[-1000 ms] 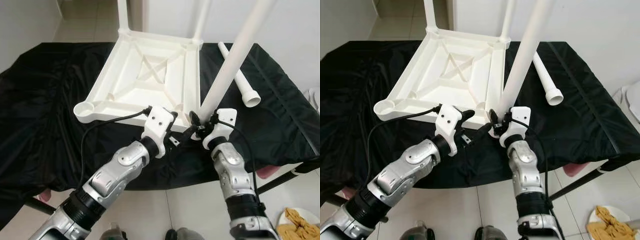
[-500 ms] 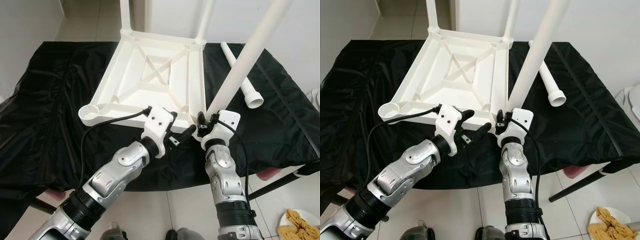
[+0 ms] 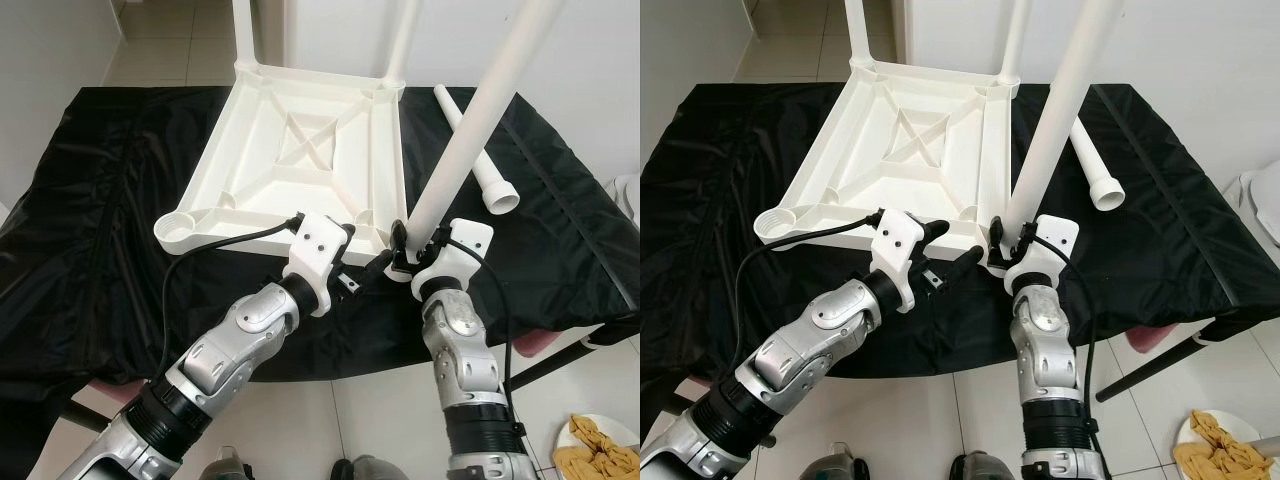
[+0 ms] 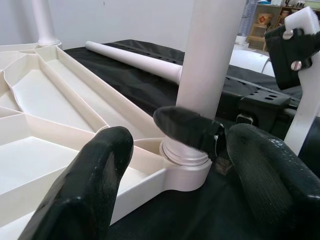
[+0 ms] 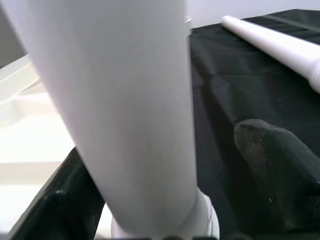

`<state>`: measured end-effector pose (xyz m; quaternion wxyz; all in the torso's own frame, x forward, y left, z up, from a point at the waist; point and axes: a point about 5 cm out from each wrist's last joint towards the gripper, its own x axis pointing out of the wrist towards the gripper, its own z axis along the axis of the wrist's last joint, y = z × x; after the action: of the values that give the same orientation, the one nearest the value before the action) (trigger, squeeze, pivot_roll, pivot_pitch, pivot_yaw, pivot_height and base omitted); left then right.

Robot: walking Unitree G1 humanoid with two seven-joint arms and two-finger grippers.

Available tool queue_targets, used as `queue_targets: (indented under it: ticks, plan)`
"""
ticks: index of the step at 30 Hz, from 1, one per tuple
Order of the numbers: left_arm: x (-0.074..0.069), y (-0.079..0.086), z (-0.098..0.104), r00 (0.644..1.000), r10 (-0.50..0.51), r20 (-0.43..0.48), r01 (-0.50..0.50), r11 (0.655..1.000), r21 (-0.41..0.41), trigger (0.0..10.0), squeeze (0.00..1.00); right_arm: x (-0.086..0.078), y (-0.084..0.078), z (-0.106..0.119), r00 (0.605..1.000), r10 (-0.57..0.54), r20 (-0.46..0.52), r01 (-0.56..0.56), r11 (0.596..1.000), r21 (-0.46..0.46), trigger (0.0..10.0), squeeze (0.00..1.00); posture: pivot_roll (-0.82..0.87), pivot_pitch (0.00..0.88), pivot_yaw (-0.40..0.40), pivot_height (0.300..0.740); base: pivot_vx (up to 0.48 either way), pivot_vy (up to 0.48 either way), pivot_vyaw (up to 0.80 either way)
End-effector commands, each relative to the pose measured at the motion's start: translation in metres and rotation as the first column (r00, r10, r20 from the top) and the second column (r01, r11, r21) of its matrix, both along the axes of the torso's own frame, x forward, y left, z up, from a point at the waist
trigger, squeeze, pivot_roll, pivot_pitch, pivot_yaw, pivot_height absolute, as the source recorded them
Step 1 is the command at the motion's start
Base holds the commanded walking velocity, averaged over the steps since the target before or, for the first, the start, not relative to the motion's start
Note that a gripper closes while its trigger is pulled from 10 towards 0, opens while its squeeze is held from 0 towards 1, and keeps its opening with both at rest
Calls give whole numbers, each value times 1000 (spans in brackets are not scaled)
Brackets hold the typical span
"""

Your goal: Building children table

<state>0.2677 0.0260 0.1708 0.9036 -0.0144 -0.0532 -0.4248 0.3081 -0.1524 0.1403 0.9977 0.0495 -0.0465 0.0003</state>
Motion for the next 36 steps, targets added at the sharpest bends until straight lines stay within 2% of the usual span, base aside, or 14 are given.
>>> queue_targets:
  ticks: [1,2,5,7,10,14,15,17,20,26,34,35,36]
  plan:
    - [-13,-8,-3,966,-258,16,257,966,36,10000,0,1,-3,-5,999,45,-11,-45,999,-10,10000,0,-12,45,-42,740,0,0,0]
    - [-13,-8,-3,966,-258,16,257,966,36,10000,0,1,-3,-5,999,45,-11,-45,999,-10,10000,0,-12,45,-42,740,0,0,0]
    - [-11,-8,-2,967,-255,18,254,967,35,10000,0,5,-19,-11,983,184,-12,-184,981,-57,10000,0,-12,46,-43,740,0,0,0]
    - [-11,-8,-2,967,-255,18,254,967,35,10000,0,5,-19,-11,983,184,-12,-184,981,-57,10000,0,-12,46,-43,740,0,0,0]
    - [-10,-7,-2,968,-251,20,250,968,36,10000,0,7,-28,-12,963,269,-17,-270,960,-77,10000,0,-12,47,-39,740,0,0,0]
    - [-9,-7,-1,968,-249,21,248,968,36,10000,0,9,-31,-13,953,301,-18,-302,949,-91,10000,0,-12,47,-37,740,0,0,0]
    - [-9,-6,-1,968,-248,23,247,968,37,10000,0,11,-33,-13,935,354,-24,-355,929,-103,10000,0,-13,47,-35,740,0,0,0]
    - [-9,-6,-1,968,-248,23,247,968,37,10000,0,11,-33,-13,935,354,-24,-355,929,-103,10000,0,-13,47,-35,740,0,0,0]
    - [-8,-6,1,969,-245,28,244,969,39,10000,0,18,-35,-11,873,487,-44,-487,861,-143,10000,0,-4,50,-35,740,0,0,0]
    - [-9,-4,0,970,-240,26,239,970,38,10000,0,29,-34,-2,830,557,-34,-554,815,-173,10000,0,2,53,-36,740,0,0,0]
    - [-9,-4,0,972,-235,25,234,971,38,10000,0,36,-37,1,818,574,-40,-570,798,-196,10000,0,7,53,-38,740,0,0,0]
    - [-9,-4,0,972,-234,26,233,972,38,10000,0,37,-38,0,813,580,-54,-578,792,-199,7137,0,7,53,-39,740,0,0,0]
    - [-9,-4,0,972,-233,26,232,972,38,10000,0,37,-39,-2,807,586,-67,-587,785,-198,6431,0,7,53,-38,740,0,0,0]
